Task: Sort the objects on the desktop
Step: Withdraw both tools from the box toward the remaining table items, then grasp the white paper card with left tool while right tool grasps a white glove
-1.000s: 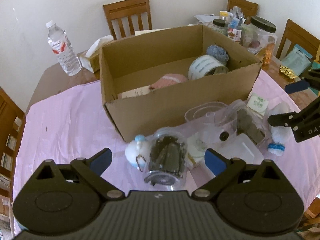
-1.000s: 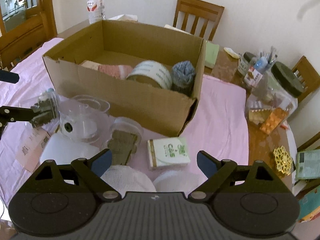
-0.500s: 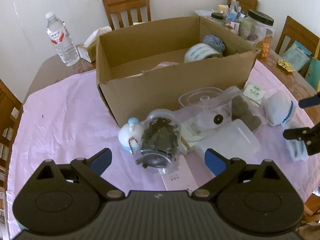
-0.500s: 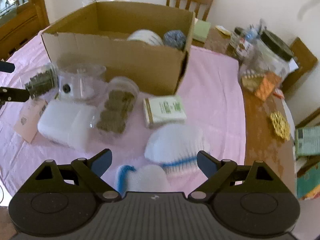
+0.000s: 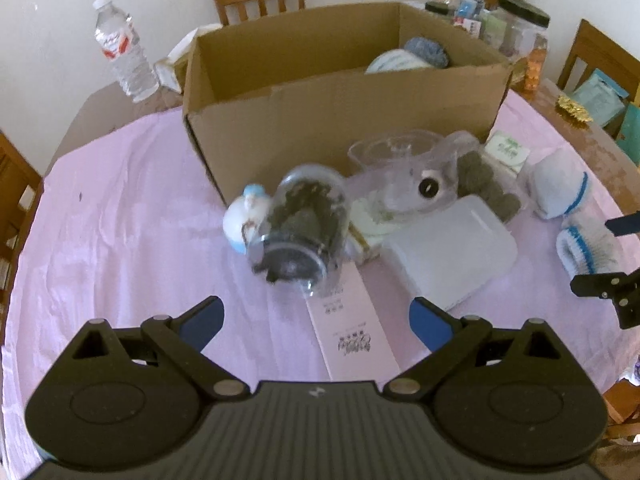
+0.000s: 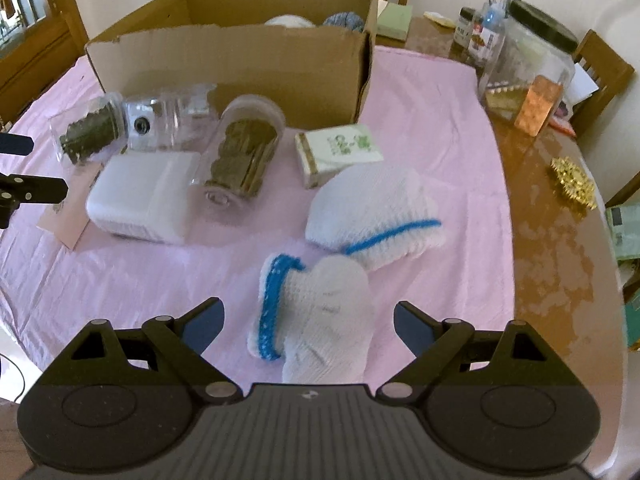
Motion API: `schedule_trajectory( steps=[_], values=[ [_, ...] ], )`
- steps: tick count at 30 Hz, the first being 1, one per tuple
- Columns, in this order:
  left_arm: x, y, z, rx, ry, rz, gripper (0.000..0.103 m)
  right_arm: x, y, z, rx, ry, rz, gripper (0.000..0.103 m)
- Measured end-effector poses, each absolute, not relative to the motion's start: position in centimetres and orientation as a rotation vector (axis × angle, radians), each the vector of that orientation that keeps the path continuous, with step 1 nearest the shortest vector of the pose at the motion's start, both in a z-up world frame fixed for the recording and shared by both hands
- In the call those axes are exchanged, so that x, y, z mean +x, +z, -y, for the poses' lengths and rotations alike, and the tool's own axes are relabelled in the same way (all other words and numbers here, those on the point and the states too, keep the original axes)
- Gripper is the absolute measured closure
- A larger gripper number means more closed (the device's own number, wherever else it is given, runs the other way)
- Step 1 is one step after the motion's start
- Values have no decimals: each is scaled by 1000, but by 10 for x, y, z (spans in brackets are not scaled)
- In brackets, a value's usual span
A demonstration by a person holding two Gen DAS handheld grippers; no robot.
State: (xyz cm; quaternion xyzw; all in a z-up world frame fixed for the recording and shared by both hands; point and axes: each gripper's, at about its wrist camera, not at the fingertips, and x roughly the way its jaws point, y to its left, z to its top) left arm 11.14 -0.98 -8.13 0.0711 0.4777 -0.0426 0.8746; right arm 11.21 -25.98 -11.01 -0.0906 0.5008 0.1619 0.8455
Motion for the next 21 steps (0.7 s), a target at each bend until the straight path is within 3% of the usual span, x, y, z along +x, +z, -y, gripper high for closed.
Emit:
schedule_trajectory(
  steps=[21],
  values=[
    [108,-113,-12,164,-8,-1029,5,111,-126,250,-194,356,-1097,6]
  ],
)
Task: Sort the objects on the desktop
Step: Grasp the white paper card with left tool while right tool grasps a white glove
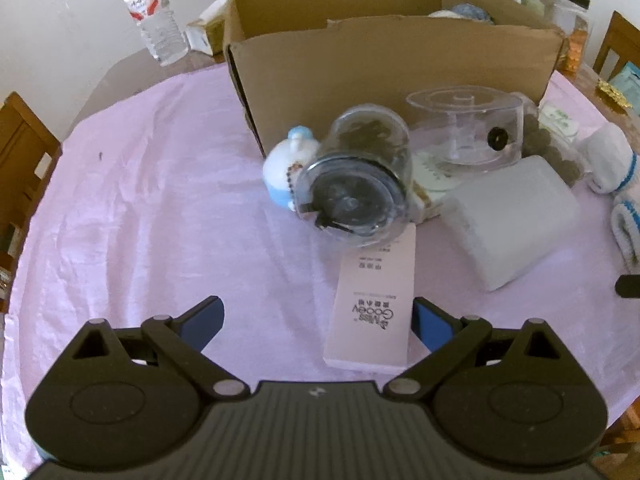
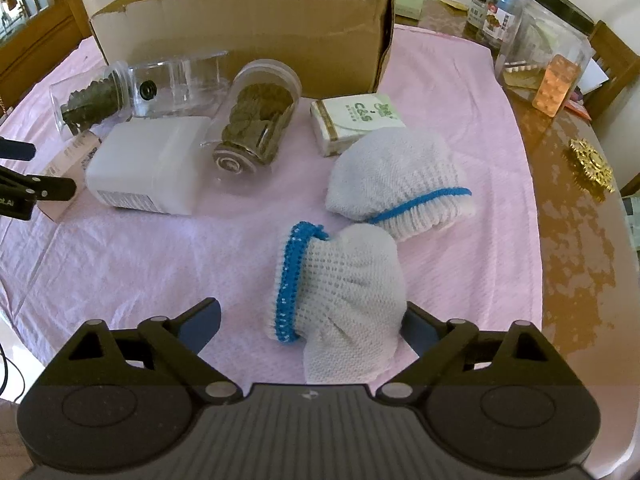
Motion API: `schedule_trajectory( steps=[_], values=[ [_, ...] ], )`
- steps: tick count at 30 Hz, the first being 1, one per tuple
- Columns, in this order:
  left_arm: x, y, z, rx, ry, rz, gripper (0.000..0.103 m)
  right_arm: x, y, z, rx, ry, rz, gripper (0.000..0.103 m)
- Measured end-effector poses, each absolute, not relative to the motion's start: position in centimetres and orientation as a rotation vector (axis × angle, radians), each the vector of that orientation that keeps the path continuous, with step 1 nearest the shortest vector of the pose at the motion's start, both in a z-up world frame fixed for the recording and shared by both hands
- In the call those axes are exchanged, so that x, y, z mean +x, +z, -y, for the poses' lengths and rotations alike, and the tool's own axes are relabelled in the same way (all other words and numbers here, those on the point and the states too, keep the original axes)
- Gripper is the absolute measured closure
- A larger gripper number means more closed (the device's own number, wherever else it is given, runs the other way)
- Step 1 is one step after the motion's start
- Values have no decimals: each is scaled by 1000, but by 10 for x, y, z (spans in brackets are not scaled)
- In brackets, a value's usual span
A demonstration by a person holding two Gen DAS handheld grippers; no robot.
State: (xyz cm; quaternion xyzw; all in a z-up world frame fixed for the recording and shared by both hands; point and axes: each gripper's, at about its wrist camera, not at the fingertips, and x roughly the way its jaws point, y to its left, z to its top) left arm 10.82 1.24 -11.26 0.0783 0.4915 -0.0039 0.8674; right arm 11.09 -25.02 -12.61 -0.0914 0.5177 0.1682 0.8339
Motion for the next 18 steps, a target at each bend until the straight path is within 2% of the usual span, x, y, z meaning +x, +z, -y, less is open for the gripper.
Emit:
schedule_trajectory(
  steps=[3,9,12,18],
  values=[
    [104,-111,-7,214,-46,-992,7,111,-128,250,-199,359,-1096,5],
    [104,-117,14,293,-137,-969,33,110,-132,247,-218,366,-1092,0],
    [111,-117,11,265,-153,-962,37,109,-133,246,-228,367,-1085,0],
    [119,-117,7,229,-196,-962,55,108,-134,247,-226,368,-1077,0]
  ],
)
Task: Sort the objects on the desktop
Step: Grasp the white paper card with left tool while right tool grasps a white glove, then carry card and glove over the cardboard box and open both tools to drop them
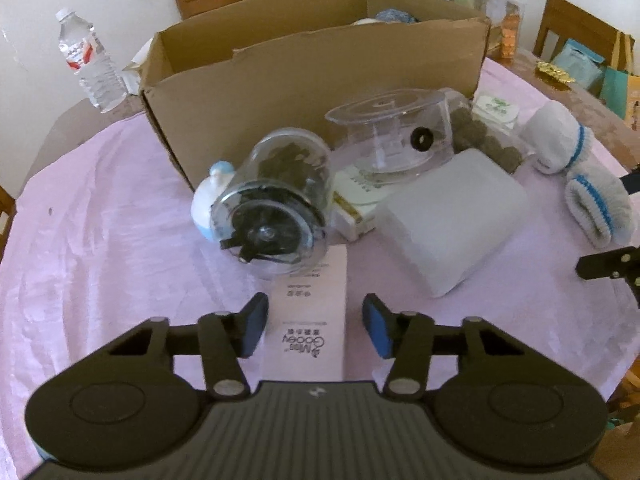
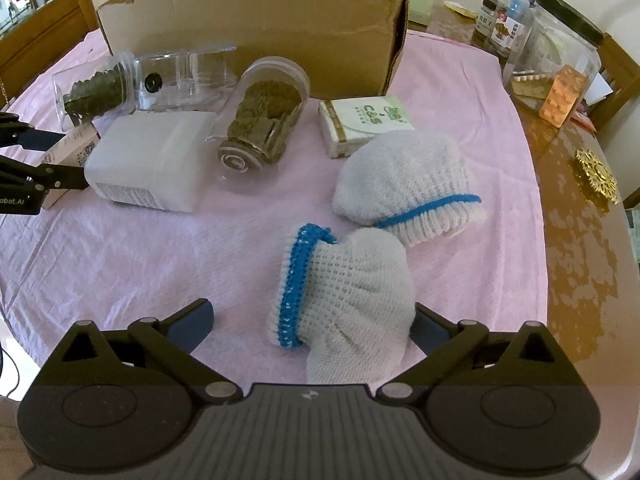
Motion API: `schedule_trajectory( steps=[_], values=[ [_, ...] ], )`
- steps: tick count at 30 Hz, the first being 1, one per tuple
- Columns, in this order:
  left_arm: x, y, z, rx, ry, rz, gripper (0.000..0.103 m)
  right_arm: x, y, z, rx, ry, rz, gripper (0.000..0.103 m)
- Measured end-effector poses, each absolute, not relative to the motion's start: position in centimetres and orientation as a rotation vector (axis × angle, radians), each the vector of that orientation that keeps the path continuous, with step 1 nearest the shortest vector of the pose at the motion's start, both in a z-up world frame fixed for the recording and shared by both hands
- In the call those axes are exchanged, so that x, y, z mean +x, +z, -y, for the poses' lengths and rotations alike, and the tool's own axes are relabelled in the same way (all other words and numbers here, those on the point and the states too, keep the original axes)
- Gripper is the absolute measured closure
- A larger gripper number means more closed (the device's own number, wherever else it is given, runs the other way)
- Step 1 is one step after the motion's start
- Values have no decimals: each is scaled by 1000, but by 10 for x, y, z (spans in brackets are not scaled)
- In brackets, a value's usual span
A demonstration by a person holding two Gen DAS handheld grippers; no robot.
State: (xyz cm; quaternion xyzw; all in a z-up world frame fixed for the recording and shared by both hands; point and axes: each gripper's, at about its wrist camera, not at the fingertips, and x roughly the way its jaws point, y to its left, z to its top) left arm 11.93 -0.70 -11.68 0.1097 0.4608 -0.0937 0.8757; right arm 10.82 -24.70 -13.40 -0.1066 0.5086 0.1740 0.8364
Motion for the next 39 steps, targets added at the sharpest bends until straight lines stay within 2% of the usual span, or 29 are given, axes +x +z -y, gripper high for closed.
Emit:
schedule_trajectory(
  steps=[6,8,10,14,16,19,39],
  values=[
    [117,-117,9,213,-207,-963,63,109,-136,248,-221,359,-1072,0],
    [116,-117,9,211,-210,-965,63,110,-135,248,-222,352,-1068,3],
    [116,-116,8,211,-211,-966,63,109,-132,248,-227,353,-1055,13],
    [115,-116,10,216,-223,-964,63,109,-130,247,-258,342,-1036,23],
    [113,-114,10,216,-229,-961,63,110,-130,248,-269,336,-1034,31],
    [107,-109,8,216,-241,-955,63,110,-131,252,-270,335,-1037,35],
    [98,-53,19,290,-334,-853,63,111,-70,245,-313,386,-917,37]
  ],
)
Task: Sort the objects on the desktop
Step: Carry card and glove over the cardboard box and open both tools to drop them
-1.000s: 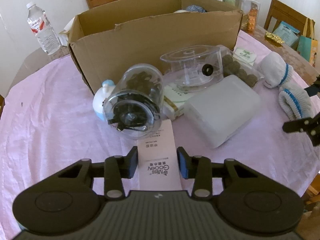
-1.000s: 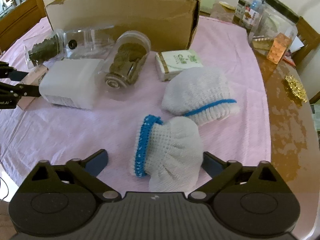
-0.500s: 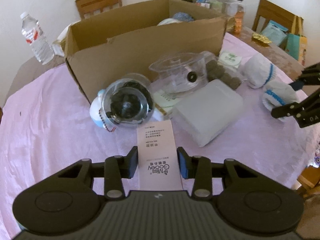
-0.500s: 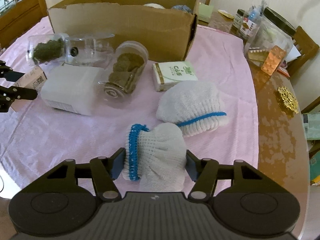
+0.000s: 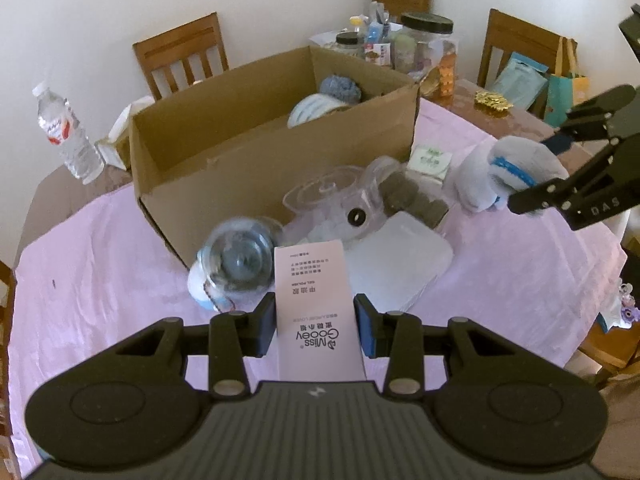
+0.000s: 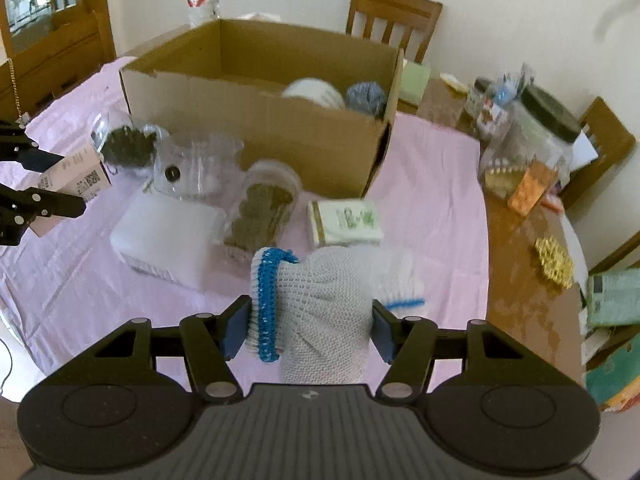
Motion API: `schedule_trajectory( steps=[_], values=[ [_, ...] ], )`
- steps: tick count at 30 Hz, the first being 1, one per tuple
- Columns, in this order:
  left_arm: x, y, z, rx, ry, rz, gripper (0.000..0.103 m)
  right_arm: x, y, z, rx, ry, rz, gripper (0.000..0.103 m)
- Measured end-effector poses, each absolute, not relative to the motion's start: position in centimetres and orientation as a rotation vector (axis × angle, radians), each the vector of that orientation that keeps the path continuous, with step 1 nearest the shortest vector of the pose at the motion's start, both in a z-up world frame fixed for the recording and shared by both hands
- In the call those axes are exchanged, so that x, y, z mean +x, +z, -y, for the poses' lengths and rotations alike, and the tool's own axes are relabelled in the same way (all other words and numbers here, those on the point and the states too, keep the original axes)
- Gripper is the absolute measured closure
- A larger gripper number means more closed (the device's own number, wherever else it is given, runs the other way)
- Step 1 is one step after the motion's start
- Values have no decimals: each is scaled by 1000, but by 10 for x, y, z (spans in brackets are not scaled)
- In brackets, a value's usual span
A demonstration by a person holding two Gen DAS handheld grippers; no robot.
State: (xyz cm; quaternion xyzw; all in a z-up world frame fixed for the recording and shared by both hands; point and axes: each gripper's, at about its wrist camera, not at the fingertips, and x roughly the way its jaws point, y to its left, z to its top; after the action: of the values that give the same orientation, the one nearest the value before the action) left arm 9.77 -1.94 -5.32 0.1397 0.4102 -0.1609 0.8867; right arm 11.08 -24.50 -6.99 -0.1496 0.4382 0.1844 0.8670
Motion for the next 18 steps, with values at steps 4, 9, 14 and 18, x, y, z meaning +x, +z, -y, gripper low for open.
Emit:
schedule_trajectory(
  steps=[4,9,14,18],
  values=[
    [98,-44,20,299,-345,-836,63,113,-59,240,-329,406,-891,37],
    [104,-33,21,326,-350,-813,63,116,-47,233,-348,437,-860,37],
    [111,-24,22,348,-355,-792,63,121,-35,225,-368,469,-827,37],
    [119,-19,21,356,-354,-780,63,127,-27,218,-387,489,-803,37]
  ],
)
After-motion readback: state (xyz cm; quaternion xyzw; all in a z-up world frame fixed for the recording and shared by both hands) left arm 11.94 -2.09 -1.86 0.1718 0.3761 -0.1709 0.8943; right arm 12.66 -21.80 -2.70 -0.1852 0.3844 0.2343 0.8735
